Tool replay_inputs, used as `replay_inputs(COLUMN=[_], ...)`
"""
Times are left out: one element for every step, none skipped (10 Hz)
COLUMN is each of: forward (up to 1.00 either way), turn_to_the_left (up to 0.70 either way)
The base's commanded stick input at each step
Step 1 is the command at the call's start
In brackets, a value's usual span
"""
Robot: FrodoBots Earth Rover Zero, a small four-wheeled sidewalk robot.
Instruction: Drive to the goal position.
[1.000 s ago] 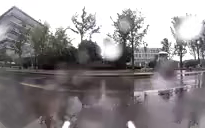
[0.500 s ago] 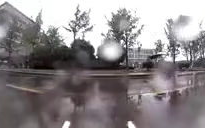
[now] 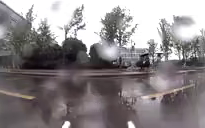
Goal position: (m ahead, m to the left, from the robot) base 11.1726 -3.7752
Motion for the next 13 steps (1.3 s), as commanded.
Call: replay_inputs(forward=[0.7, 0.7, 0.7, 0.7, 0.7, 0.7, 0.7, 0.7, 0.7, 0.7, 0.7, 0.7, 0.7], turn_to_the_left=[-0.14, -0.14, -0.14, -0.14, -0.14, -0.14, -0.14, -0.14, -0.14, -0.14, -0.14, -0.14, -0.14])
